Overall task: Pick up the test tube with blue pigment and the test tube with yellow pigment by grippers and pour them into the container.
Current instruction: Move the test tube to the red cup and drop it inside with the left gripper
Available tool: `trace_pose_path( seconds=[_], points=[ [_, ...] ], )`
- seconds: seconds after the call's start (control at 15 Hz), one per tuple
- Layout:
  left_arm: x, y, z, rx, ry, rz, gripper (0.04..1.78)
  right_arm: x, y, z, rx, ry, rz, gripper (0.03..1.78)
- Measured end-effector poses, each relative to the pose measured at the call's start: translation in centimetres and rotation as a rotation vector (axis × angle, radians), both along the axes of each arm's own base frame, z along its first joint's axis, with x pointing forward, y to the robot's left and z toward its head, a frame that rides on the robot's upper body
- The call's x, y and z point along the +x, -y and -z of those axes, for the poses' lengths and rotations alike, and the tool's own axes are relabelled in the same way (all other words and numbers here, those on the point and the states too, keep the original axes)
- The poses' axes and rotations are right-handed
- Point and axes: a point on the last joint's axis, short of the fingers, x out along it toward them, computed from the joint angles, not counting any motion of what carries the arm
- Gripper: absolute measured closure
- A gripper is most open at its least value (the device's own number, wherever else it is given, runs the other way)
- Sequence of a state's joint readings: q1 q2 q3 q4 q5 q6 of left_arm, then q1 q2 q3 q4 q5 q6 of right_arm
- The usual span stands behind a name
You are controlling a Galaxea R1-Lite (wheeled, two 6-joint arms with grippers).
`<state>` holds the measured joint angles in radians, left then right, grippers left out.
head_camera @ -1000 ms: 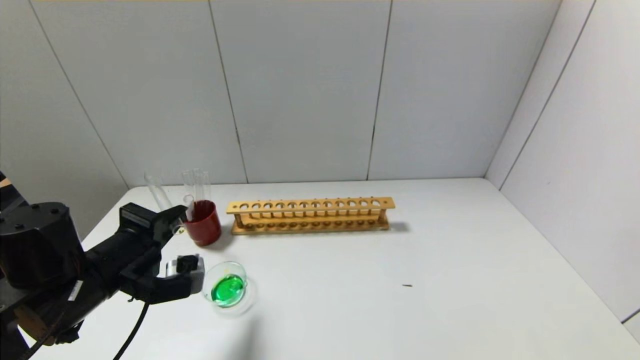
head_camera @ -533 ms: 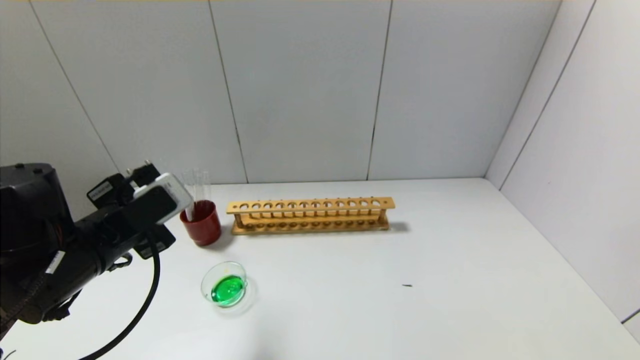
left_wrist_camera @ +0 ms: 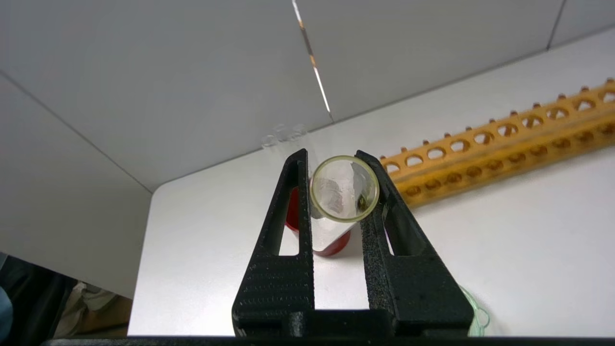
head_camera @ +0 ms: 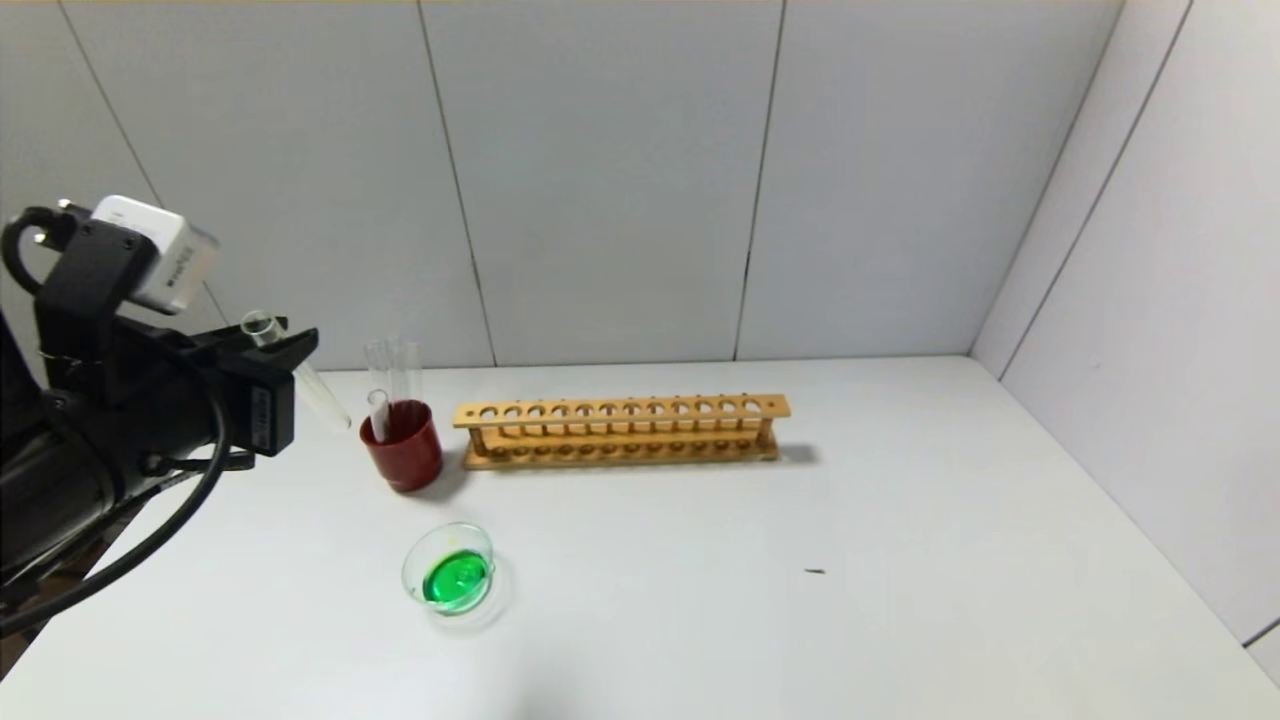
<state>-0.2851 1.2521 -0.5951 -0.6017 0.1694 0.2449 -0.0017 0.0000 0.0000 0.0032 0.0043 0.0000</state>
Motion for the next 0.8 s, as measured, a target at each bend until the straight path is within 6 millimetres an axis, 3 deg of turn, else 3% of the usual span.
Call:
trace_pose_path(
  seconds=[0.33, 0.53, 0.8],
  points=[
    [-2.2, -1.3, -0.9, -0.069, 0.046, -0.028, 1.48, 0.0, 0.0, 0.0, 0.000, 0.000, 0.000, 0.06],
    [-1.2, -2.0, -0.4, -0.148, 0.013, -0.079, 1.48, 0.0, 0.0, 0.0, 0.000, 0.000, 0.000, 0.06],
    [1.7, -3.5, 1.1, -0.173, -0.036, -0.113, 1.48, 0.0, 0.0, 0.0, 0.000, 0.000, 0.000, 0.06]
  ],
)
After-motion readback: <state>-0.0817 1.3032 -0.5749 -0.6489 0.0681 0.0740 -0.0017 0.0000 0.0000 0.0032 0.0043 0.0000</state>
